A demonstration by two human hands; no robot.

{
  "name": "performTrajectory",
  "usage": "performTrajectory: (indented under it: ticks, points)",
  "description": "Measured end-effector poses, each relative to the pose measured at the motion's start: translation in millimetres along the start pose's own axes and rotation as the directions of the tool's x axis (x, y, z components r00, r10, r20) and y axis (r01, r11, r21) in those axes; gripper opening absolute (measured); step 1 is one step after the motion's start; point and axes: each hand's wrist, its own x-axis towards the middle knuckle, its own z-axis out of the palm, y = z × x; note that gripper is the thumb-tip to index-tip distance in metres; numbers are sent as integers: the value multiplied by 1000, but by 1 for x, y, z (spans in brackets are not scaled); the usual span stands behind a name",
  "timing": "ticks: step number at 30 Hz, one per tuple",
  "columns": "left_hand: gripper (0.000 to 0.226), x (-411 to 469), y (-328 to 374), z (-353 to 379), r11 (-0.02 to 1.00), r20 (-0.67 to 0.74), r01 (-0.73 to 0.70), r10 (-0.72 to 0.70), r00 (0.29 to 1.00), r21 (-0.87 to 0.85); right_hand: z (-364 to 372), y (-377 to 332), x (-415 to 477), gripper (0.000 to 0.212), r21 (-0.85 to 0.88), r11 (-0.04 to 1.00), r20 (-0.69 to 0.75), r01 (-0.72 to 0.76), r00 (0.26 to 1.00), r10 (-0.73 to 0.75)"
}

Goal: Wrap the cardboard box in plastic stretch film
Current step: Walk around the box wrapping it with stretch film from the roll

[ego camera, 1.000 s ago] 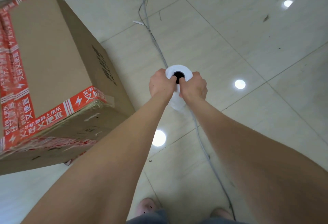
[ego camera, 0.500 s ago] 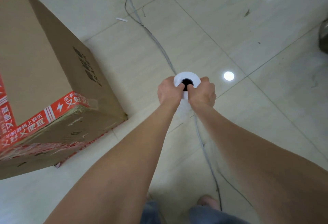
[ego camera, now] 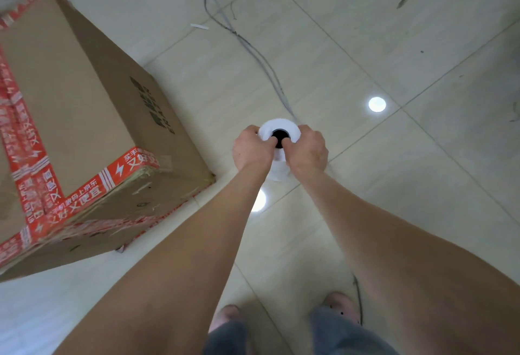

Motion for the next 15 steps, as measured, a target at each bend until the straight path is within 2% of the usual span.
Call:
performTrajectory:
  ticks: [11,15]
  points:
    - [33,26,-54,-13,983,46,-44,53,998,-180,53,-10,-16,35,69,998,-58,-5,998,9]
    - [32,30,-65,-8,980,42,-150,157,987,-127,58,-1,-19,40,45,999,-130,26,991,-20]
